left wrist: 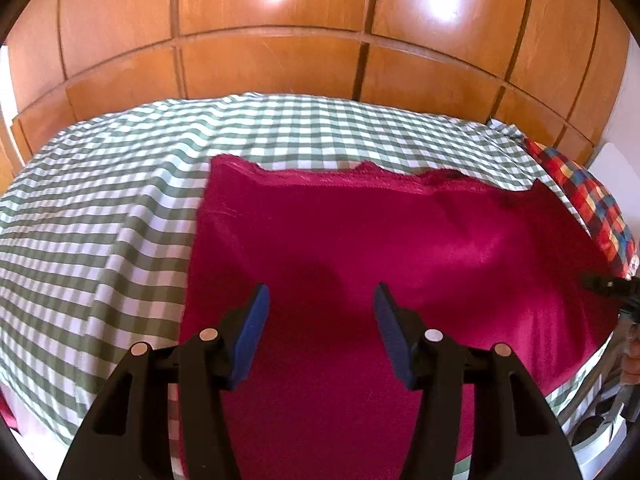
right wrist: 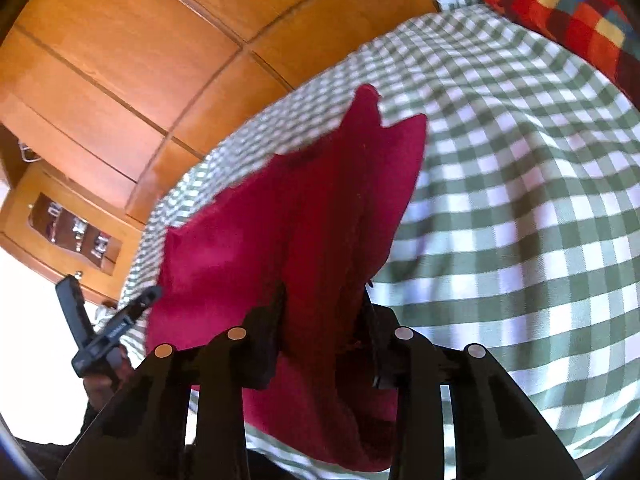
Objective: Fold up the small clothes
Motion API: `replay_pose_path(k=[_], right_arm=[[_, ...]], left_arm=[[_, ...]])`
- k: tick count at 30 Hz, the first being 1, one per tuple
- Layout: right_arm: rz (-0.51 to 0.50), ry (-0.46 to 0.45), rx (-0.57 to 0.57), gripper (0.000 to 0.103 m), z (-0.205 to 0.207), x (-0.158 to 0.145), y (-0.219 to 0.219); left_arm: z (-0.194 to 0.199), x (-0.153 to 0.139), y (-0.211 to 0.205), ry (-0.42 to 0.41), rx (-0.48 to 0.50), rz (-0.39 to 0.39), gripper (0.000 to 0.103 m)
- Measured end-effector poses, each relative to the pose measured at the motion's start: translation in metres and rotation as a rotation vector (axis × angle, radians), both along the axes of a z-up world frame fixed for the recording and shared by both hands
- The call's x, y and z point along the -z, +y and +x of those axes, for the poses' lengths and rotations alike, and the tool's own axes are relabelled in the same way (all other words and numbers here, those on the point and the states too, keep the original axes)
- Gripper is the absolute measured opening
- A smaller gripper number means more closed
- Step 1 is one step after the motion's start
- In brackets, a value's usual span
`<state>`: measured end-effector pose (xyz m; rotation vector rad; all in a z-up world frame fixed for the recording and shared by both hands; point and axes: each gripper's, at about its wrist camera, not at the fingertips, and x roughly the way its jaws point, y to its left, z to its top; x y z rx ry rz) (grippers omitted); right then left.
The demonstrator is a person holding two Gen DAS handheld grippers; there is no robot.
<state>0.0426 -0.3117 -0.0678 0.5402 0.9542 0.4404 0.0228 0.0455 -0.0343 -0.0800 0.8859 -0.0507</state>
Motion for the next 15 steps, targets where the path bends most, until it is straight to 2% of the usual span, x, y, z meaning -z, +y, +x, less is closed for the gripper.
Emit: replay_pose_path(k=[8, 15], right_arm=[[-0.043, -0.015, -0.016, 0.031, 0.005, -0.026, 0.029], [-0.089, -0.046, -0.069, 0.029, 0.012, -0.053, 0.074]], left_arm=[[-0.007, -0.006, 0.015, -0.024, -0.015, -0.022, 0.053], [-0.008, -0.006, 0.028, -0.032, -0.018, -0.064, 0.053]])
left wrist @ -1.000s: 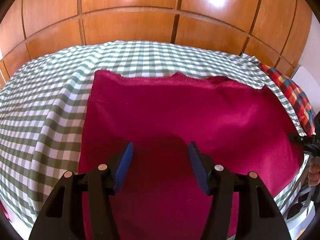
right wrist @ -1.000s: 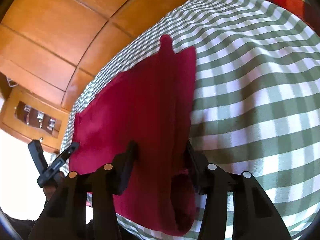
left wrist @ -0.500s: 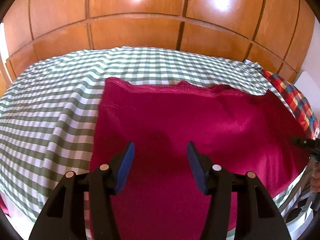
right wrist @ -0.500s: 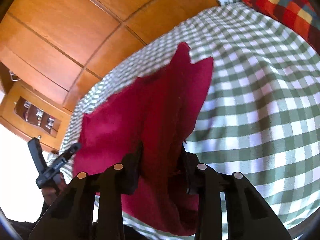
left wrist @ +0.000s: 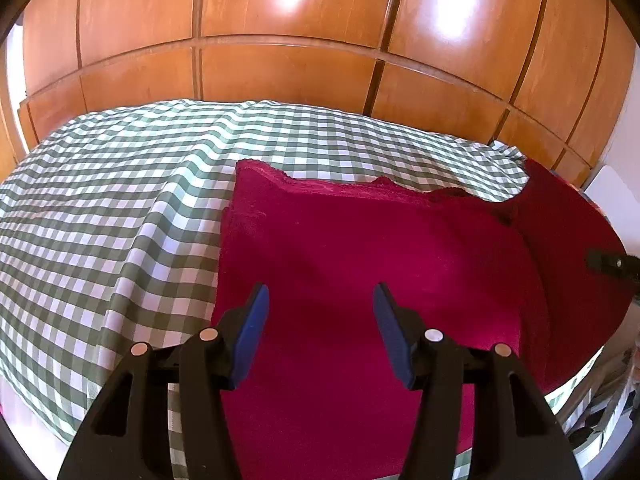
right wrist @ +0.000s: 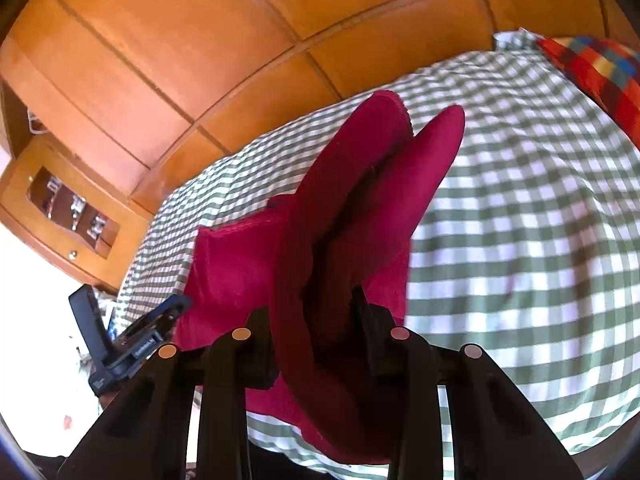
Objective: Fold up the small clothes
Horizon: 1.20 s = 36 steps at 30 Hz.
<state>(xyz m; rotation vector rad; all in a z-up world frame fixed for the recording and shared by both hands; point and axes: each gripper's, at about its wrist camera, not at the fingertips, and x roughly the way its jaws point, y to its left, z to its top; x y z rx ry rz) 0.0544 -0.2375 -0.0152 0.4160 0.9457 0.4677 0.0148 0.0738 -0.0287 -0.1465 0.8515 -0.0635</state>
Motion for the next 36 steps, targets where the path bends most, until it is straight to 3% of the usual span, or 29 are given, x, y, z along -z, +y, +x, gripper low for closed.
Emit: replay_pose_path(k=[14, 21, 26, 30, 31, 32, 36], right_arm=[[-0.129, -0.039, -0.173, 0.027, 0.022, -0.028, 0.116], [-0.201, -0.007, -0.344, 0.027, 0.02, -0.005, 0.18], [-0.277, -0.033, -0.41, 0.03, 0.008, 0.007, 0.205], [-0.2, -0.086, -0.443, 0.036, 0.0, -0.005, 0.196], [-0.172, -0.096, -0.449, 0.046, -0.001, -0.009, 0.191], [-0.131, -0.11, -0.451, 0.048, -0.004, -0.014, 0.182], [-0.02, -0.137, -0.422, 0.048, -0.012, -0.028, 0.159]], left_arm=[[-0.005, 0.007, 0.036, -0.009, -0.035, -0.056, 0.052], [-0.007, 0.009, 0.069, 0.003, -0.033, -0.226, 0.053], [-0.007, 0.011, 0.086, 0.009, -0.021, -0.354, 0.056], [-0.003, 0.011, 0.092, 0.02, 0.0, -0.483, 0.064], [0.001, 0.011, 0.092, 0.028, 0.007, -0.514, 0.065], [0.004, 0.011, 0.09, 0.035, 0.014, -0.532, 0.067], [0.016, 0.011, 0.08, 0.056, 0.05, -0.573, 0.072]])
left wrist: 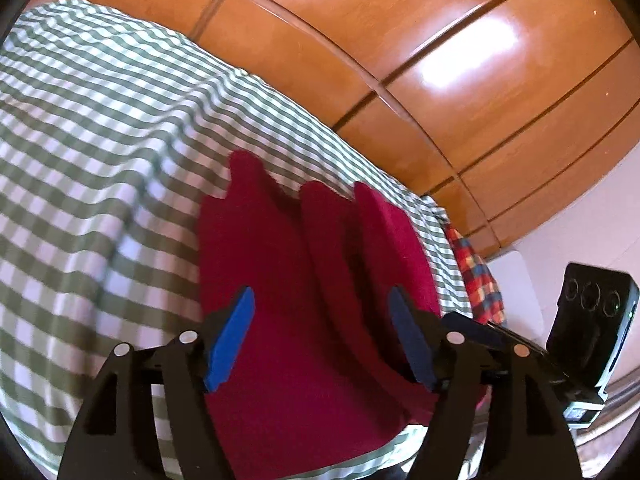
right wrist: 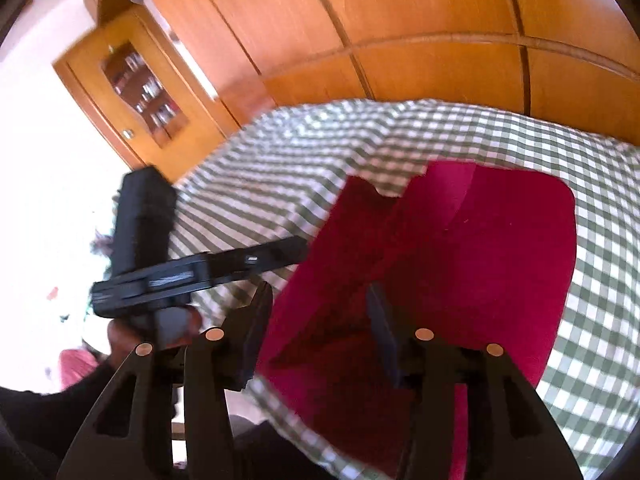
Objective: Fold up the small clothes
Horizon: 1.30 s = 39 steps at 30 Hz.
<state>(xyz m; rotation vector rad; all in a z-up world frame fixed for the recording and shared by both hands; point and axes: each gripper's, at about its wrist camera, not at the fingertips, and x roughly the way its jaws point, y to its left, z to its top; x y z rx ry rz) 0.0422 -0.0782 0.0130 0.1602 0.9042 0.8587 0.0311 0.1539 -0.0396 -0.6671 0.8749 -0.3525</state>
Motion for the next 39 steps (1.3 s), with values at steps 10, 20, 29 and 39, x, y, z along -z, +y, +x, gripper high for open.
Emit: replay_pose_path(k=[10, 20, 29, 39], right_arm=[[0.1, 0.076, 0.168, 0.048, -0.023, 0.021, -0.084], [0.012, 0.132, 0.193, 0.048, -0.041, 0.06, -0.091], [0.019, 0.135, 0.18, 0.06, -0.045, 0.063, -0.086], [0.088, 0.149, 0.242, 0.055, -0.049, 0.059, -0.123]], left_arm=[[0.027, 0.017, -0.02, 0.08, 0.068, -0.137, 0.08], [0.071, 0.012, -0.061, 0.147, 0.175, -0.087, 0.081], [0.077, -0.002, -0.115, 0.091, 0.269, 0.262, 0.024], [0.034, -0.051, -0.051, -0.068, 0.178, 0.291, 0.022]])
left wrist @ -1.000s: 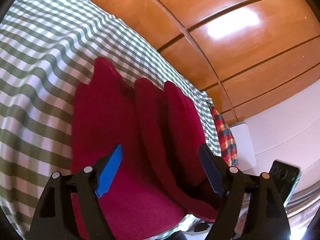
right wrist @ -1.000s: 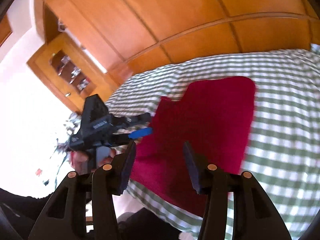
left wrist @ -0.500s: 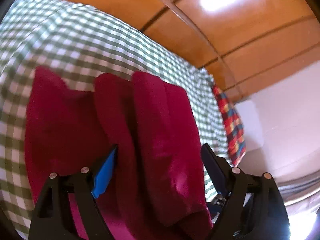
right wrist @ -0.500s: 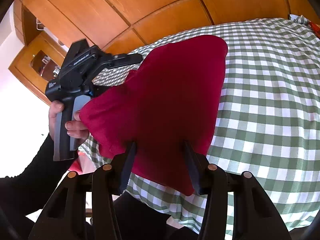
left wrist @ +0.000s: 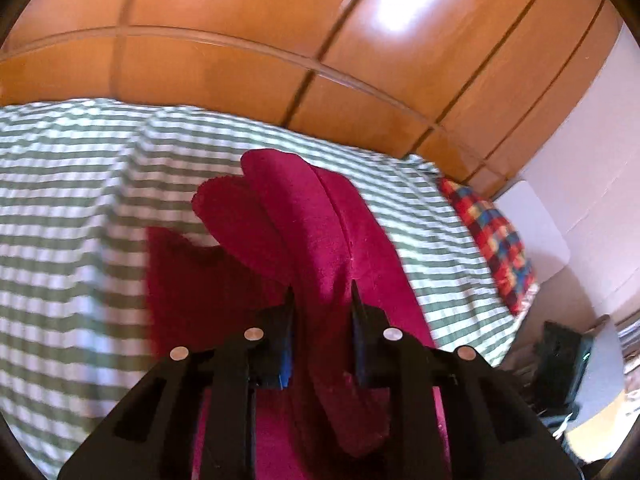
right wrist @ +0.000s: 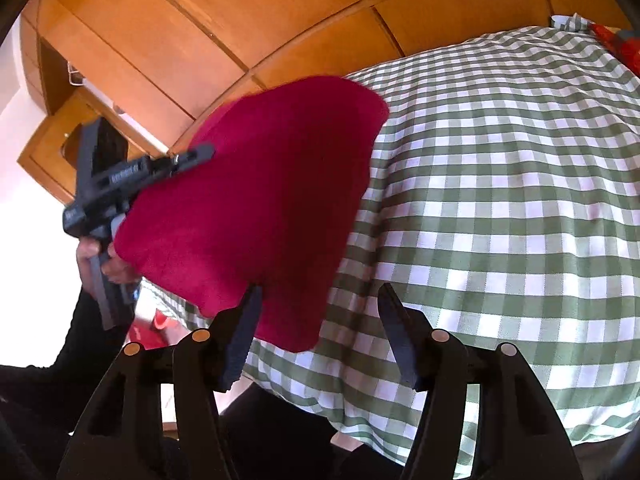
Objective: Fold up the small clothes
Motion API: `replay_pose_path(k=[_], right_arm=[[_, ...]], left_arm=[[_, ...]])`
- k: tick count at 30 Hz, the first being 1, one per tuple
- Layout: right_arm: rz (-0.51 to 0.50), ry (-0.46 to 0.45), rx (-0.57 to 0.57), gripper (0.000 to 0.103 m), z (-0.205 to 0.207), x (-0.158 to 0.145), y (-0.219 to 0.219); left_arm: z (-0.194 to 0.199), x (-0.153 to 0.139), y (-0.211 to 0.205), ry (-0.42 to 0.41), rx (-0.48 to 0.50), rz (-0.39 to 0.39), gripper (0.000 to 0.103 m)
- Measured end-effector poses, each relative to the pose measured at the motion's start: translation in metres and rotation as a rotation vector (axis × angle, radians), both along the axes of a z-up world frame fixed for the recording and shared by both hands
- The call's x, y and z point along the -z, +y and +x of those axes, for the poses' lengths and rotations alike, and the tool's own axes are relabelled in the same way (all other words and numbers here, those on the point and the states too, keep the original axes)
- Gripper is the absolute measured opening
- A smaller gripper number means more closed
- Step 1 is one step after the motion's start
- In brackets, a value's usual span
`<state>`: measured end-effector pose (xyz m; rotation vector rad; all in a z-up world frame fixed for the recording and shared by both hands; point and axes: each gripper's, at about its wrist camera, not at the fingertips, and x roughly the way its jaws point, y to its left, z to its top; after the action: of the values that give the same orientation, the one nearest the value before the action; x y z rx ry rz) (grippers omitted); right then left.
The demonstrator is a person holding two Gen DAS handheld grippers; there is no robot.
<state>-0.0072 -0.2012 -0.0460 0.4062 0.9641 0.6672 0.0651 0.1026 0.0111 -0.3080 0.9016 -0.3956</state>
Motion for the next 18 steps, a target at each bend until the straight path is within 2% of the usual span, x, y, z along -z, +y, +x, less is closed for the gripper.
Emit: replay_pose_path(k=[1, 6, 9, 11, 13, 16, 18], right_arm=[[-0.003, -0.009, -0.016, 0.049, 0.0, -0.002, 0.006], [-0.055, -0.052, -0.159, 0.043, -0.004, -0.007, 0.054], [-0.211, -0.039, -0.232, 0.043, -0.007, 0.011, 0.087], [-0.24, -0.004, -0.231, 0.043, -0.005, 0.029, 0.09], [-0.242, 0.018, -0.219, 0.043, -0.003, 0.032, 0.083], [-0.248, 0.028, -0.239, 0.043, -0.004, 0.026, 0.077], [-0.265, 0.016, -0.263, 0.047, -0.003, 0.017, 0.075]], left_arm=[[0.003, 0.008, 0.007, 0.015, -0.023, 0.027, 0.022], [0.005, 0.049, 0.03, 0.097, -0.066, 0.053, 0.022], [0.002, 0.055, 0.033, 0.087, -0.081, 0.058, 0.022], [0.002, 0.061, 0.032, 0.084, -0.086, 0.091, 0.023], [-0.003, 0.07, 0.028, 0.094, -0.087, 0.105, 0.024], [-0.013, 0.071, 0.029, 0.063, -0.11, 0.12, 0.025], [-0.018, 0.069, 0.032, 0.05, -0.135, 0.113, 0.027]])
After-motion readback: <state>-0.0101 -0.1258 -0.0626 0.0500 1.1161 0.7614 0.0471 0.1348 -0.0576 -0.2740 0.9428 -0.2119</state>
